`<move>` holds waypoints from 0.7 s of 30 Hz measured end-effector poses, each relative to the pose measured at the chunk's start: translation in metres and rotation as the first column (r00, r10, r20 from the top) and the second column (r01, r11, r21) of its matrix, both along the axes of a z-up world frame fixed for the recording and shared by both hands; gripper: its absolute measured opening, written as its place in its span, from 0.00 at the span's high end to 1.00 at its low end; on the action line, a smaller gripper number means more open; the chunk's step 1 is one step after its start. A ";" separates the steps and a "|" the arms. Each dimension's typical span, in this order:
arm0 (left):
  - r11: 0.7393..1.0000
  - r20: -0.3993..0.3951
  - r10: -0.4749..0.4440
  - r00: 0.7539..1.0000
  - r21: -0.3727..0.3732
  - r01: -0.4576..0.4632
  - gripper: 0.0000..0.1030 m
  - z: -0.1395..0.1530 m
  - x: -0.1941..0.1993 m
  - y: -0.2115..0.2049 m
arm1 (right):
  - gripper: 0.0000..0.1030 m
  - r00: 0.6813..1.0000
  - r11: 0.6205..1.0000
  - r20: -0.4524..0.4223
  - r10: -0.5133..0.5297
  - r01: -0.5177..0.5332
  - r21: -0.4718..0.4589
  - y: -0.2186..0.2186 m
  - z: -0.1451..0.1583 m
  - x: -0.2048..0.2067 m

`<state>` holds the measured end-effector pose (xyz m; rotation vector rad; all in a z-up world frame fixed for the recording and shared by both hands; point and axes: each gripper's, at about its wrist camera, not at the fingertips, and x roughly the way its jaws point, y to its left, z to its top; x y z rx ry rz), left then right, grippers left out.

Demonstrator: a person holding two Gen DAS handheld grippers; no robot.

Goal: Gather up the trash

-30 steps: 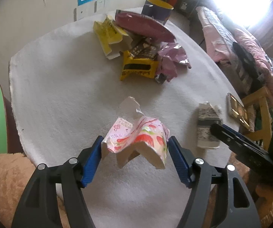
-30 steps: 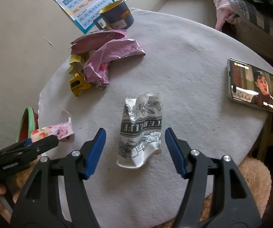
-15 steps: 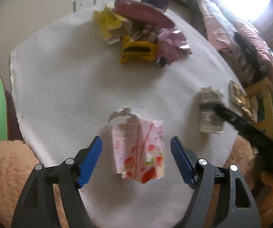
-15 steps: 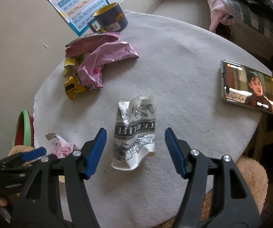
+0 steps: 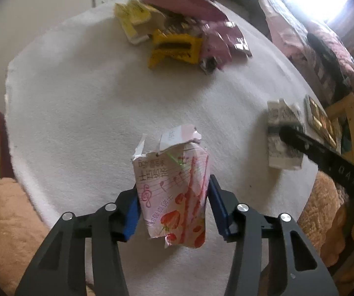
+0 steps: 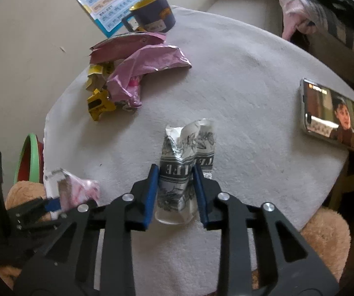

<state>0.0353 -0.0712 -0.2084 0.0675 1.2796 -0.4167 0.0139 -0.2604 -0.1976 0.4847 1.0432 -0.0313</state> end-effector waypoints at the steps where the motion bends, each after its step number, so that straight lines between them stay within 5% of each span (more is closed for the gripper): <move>1: 1.000 0.013 0.009 1.000 -0.005 -0.009 0.55 0.004 0.001 0.003 | 0.74 1.000 1.000 0.006 0.003 -0.003 -0.002 0.001 0.002 -0.001; 15: 0.995 0.291 0.100 0.952 -0.034 -0.094 0.55 0.090 0.007 0.035 | 0.74 0.987 0.999 0.157 0.040 -0.041 0.002 0.022 0.070 -0.006; 21: 0.993 0.350 0.118 0.929 -0.043 -0.110 0.55 0.107 0.006 0.046 | 0.74 0.979 0.998 0.195 0.057 -0.057 -0.007 0.035 0.092 -0.004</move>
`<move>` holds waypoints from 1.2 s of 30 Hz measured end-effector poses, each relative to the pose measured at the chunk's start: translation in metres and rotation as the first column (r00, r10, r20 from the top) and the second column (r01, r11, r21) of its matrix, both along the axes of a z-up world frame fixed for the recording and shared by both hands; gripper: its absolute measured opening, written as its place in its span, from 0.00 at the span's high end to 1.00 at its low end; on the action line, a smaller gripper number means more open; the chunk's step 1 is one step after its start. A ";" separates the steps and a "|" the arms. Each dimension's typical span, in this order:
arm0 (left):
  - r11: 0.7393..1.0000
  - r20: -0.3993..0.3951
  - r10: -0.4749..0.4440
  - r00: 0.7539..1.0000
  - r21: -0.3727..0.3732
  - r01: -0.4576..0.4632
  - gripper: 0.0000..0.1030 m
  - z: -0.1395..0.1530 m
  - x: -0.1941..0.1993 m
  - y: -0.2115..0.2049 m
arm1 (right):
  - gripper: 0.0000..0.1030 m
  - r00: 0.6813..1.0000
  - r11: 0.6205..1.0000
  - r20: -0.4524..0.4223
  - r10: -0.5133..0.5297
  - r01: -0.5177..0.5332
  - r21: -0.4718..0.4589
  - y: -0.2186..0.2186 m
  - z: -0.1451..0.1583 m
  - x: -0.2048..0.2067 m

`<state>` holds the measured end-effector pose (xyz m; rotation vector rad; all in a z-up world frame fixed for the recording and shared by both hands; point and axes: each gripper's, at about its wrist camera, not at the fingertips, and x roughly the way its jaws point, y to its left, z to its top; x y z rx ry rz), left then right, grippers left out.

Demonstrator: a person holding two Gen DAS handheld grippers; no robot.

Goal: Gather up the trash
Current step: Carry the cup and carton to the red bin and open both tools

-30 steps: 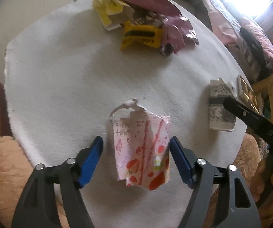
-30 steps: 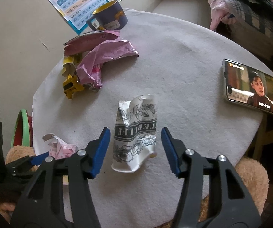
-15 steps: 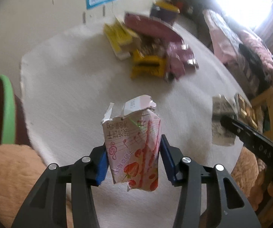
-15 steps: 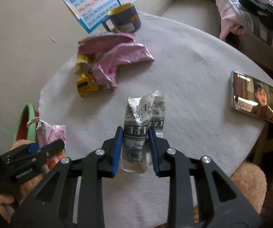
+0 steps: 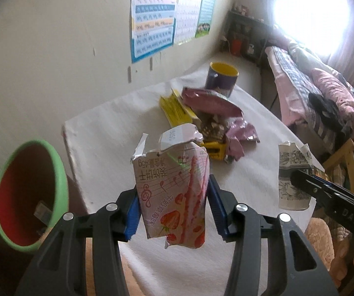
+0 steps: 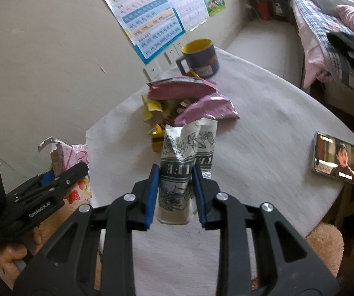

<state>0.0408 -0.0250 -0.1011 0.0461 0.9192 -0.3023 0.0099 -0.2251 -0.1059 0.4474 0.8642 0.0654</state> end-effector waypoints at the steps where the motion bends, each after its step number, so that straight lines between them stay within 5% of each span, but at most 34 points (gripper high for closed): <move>1: 1.000 0.008 0.004 1.000 0.001 -0.004 0.55 0.002 0.000 0.003 | 0.74 1.000 1.000 0.005 0.003 -0.003 -0.003 0.002 0.003 0.001; 21: 0.993 0.091 0.116 0.989 -0.012 -0.115 0.55 0.026 0.000 0.074 | 0.74 0.990 0.989 0.011 0.138 -0.137 -0.051 0.075 0.029 0.026; 36: 0.935 0.086 0.352 0.932 0.001 -0.354 0.55 0.016 0.009 0.185 | 0.73 0.942 0.941 -0.016 0.335 -0.336 -0.039 0.172 0.028 0.059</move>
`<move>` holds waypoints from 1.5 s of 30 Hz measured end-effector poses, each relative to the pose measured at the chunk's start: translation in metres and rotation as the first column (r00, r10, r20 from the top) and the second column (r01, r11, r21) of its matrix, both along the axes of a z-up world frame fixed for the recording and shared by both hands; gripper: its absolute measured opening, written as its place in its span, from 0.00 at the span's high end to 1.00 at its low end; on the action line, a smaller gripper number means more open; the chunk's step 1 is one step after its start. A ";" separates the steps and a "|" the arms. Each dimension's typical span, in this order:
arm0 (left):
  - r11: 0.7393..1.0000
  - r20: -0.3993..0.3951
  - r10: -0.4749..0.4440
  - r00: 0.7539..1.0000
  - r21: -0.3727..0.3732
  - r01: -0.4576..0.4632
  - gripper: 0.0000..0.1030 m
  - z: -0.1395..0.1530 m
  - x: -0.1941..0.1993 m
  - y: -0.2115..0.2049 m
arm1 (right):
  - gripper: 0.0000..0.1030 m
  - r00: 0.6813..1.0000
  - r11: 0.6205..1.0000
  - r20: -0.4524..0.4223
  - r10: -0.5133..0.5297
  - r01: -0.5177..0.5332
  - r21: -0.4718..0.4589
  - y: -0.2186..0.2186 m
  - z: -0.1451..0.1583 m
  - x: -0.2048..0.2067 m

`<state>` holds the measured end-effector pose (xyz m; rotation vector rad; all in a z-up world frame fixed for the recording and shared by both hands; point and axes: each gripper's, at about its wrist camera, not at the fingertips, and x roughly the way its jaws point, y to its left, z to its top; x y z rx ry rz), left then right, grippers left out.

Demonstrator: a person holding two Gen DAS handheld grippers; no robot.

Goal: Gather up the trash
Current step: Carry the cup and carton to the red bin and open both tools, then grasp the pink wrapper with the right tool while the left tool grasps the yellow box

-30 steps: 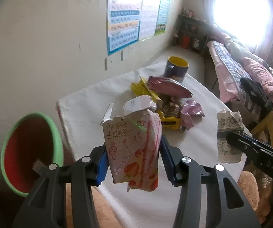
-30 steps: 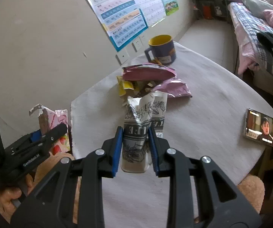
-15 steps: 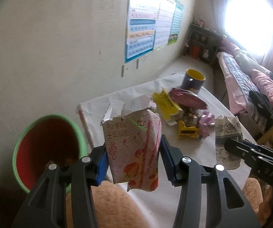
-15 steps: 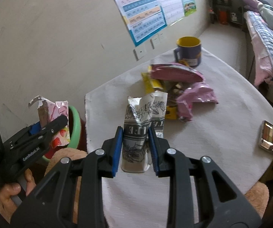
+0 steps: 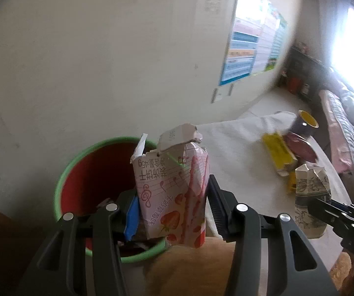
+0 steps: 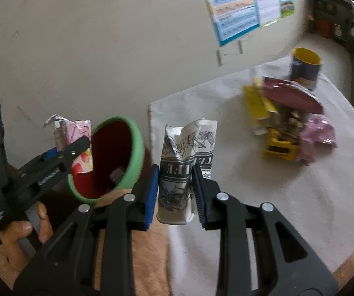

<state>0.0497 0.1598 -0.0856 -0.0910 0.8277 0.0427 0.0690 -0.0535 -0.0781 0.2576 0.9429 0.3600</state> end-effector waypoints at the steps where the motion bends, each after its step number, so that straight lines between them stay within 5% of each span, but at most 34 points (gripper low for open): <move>1: 1.000 -0.003 0.015 1.000 0.001 -0.015 0.55 -0.002 0.000 0.007 | 0.73 1.000 1.000 0.000 0.014 -0.014 0.003 0.006 0.000 0.001; 15: 0.985 -0.064 0.174 0.983 0.003 -0.174 0.55 -0.030 0.008 0.073 | 0.73 0.983 0.983 -0.071 0.172 -0.166 0.084 0.087 -0.012 0.044; 29: 0.972 -0.125 0.231 0.965 -0.018 -0.235 0.55 -0.056 0.013 0.100 | 0.72 0.959 0.961 -0.088 0.268 -0.260 0.098 0.141 -0.018 0.072; 32: 0.968 -0.138 0.247 0.959 -0.008 -0.251 0.44 -0.059 0.017 0.102 | 0.60 0.959 0.959 -0.082 0.271 -0.262 0.103 0.146 -0.017 0.074; 40: 0.965 -0.152 0.256 0.955 -0.024 -0.263 0.34 -0.059 0.018 0.098 | 0.55 0.965 0.962 -0.070 0.252 -0.242 0.126 0.133 -0.015 0.071; 45: 0.974 -0.153 0.215 0.965 -0.032 -0.222 0.34 -0.058 0.015 0.083 | 0.49 0.992 0.995 -0.084 0.096 -0.093 0.041 0.060 -0.033 0.062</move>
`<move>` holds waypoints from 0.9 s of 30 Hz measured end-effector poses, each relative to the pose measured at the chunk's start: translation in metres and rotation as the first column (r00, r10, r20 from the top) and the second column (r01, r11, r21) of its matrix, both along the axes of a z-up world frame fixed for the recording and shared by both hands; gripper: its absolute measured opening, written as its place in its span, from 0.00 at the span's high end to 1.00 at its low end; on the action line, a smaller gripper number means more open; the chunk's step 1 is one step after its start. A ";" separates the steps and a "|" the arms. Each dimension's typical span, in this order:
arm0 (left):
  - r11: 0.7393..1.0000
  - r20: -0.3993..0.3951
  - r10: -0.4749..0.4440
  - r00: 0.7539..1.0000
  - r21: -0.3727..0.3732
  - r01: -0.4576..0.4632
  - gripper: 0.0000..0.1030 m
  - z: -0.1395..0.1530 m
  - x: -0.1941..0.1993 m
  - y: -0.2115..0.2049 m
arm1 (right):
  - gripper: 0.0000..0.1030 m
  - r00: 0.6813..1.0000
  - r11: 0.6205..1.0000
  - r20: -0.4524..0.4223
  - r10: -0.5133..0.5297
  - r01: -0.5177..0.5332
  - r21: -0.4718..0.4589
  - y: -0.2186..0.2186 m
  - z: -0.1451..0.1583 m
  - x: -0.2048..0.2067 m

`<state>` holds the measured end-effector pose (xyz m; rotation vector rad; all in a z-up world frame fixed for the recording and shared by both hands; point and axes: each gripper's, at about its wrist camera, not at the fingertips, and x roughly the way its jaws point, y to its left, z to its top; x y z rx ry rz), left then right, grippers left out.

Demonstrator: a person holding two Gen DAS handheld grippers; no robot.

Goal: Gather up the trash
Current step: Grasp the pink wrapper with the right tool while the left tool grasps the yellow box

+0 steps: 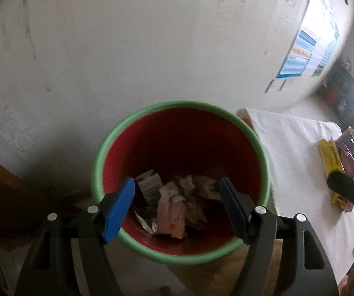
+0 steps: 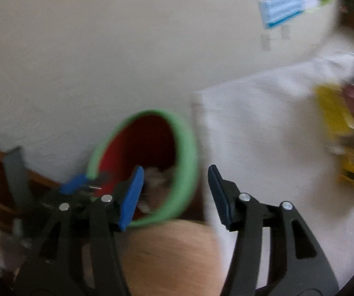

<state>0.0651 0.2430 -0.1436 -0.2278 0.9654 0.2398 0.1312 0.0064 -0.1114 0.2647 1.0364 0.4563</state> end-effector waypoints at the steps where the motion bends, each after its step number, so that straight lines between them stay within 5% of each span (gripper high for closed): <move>1: 1.000 0.000 -0.012 1.000 -0.003 0.012 0.34 0.000 0.001 -0.005 | 0.49 0.999 0.999 -0.002 -0.039 0.039 -0.029 -0.018 -0.005 -0.002; 5: 0.998 0.003 -0.066 0.998 -0.009 0.066 0.34 0.002 0.003 -0.029 | 0.49 0.956 0.955 -0.048 -0.290 0.286 -0.072 -0.114 -0.024 -0.004; 9: 0.991 0.011 -0.131 0.991 0.001 0.131 0.34 0.010 0.002 -0.058 | 0.44 0.815 0.820 -0.090 -0.572 0.566 -0.088 -0.216 -0.034 0.002; 12: 0.985 0.016 -0.175 0.984 -0.004 0.175 0.34 0.016 0.001 -0.077 | 0.41 0.752 0.766 -0.149 -0.642 0.637 -0.084 -0.250 -0.049 0.013; 14: 0.978 0.017 -0.209 0.978 -0.001 0.209 0.34 0.020 0.000 -0.094 | 0.41 0.739 0.763 -0.202 -0.643 0.642 -0.081 -0.258 -0.063 0.027; 18: 0.965 0.010 -0.263 0.965 0.021 0.263 0.34 0.025 -0.005 -0.118 | 0.47 0.744 0.786 -0.270 -0.611 0.611 -0.095 -0.252 -0.088 0.045; 19: 0.961 0.008 -0.276 0.961 0.027 0.276 0.34 0.026 -0.005 -0.123 | 0.65 0.759 0.802 -0.285 -0.585 0.595 -0.062 -0.249 -0.092 0.045; 20: 0.958 0.006 -0.284 0.959 0.032 0.284 0.34 0.027 -0.006 -0.126 | 0.73 0.781 0.819 -0.289 -0.554 0.573 -0.023 -0.245 -0.091 0.044; 23: 0.950 -0.005 -0.310 0.951 0.035 0.310 0.34 0.027 -0.003 -0.139 | 0.79 0.855 0.888 -0.252 -0.453 0.458 -0.041 -0.225 -0.082 0.040; 27: 0.937 -0.013 -0.350 0.937 -0.007 0.350 0.34 0.022 0.007 -0.161 | 0.80 0.908 0.936 -0.241 -0.344 0.353 -0.006 -0.207 -0.080 0.016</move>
